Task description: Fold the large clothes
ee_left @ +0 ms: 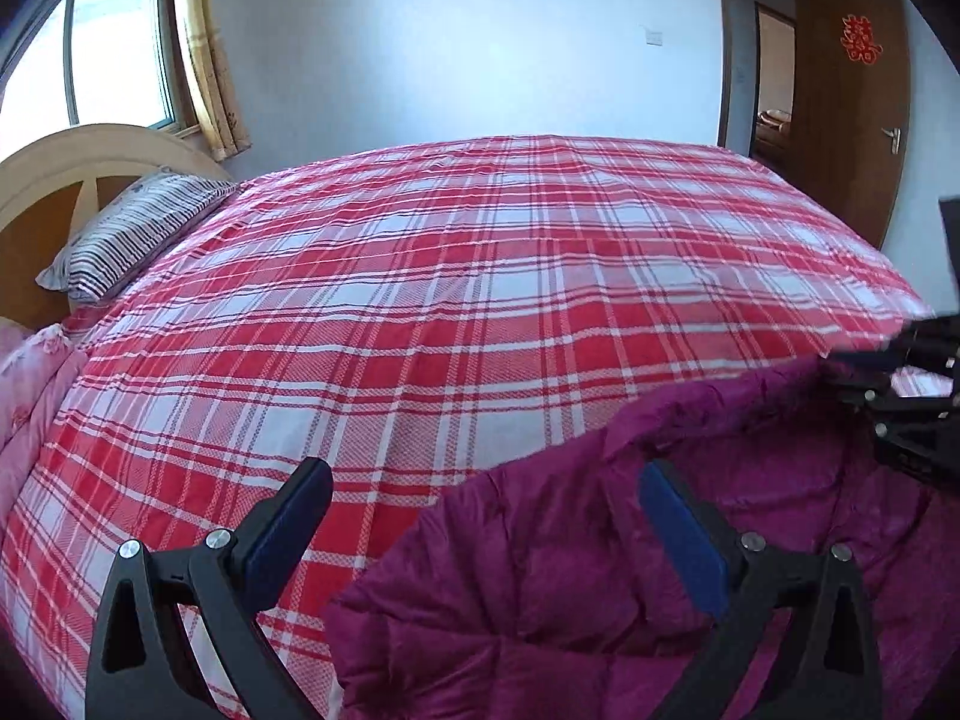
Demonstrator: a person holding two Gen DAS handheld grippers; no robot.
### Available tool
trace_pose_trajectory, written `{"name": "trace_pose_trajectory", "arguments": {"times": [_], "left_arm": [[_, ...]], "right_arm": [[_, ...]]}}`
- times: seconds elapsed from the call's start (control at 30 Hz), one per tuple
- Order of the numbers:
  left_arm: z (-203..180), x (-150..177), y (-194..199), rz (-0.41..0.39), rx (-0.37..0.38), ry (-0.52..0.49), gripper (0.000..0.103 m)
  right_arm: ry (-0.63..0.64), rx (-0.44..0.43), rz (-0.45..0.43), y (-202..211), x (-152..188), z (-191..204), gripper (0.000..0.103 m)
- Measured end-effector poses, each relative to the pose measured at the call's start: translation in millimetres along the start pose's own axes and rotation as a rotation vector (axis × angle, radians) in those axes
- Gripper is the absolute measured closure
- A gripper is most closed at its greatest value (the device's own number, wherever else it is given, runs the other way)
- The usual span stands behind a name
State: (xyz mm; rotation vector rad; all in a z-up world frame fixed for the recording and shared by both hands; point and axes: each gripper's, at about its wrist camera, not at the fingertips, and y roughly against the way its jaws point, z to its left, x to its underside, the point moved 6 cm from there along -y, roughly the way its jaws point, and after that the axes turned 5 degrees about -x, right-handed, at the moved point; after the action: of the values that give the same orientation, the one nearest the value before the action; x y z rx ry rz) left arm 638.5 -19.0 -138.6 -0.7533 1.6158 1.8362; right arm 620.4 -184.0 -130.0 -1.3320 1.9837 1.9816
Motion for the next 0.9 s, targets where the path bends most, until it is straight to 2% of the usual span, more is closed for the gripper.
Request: {"name": "trace_pose_trajectory", "arguments": {"times": [0.03,0.13,0.2,0.3,0.4,0.47,0.5,0.53,0.63,0.73,0.87,0.9], "left_arm": [[2,-3,0,-0.001,0.008,0.011,0.001],[15,-17,4,-0.015,0.053,0.088,0.001],[16,-25,3,-0.017,0.075,0.135,0.001],[1,-32,-2,-0.002,0.095,0.136,0.001],[-31,-35,-8,0.006,0.103,0.066,0.001],[-54,-34,-9,-0.013,0.066,-0.036,0.001],[-62,-32,-12,-0.004,0.062,-0.072,0.001],[-75,-23,-20,0.033,0.045,-0.152,0.001],[-86,2,-43,0.080,-0.072,-0.291,0.001],[-81,24,-57,0.138,-0.056,-0.280,0.001],[-79,32,-60,0.134,-0.053,-0.261,0.001],[-80,32,-61,0.131,-0.055,-0.262,0.001]], "right_arm": [[0.027,0.032,0.011,-3,2,1,0.090],[0.041,0.000,-0.049,17,9,0,0.091],[0.088,0.020,-0.104,34,17,4,0.091],[0.113,0.036,-0.117,37,35,10,0.092],[0.175,0.068,-0.099,26,52,21,0.092],[0.197,0.084,-0.085,19,58,26,0.092],[0.203,0.090,-0.083,18,61,26,0.092],[0.196,0.089,-0.081,16,63,26,0.092],[0.156,0.076,-0.087,17,62,21,0.092],[0.143,0.058,-0.084,15,62,21,0.092],[0.144,0.028,-0.050,17,68,27,0.089],[0.127,0.015,-0.048,21,69,26,0.082]]}}
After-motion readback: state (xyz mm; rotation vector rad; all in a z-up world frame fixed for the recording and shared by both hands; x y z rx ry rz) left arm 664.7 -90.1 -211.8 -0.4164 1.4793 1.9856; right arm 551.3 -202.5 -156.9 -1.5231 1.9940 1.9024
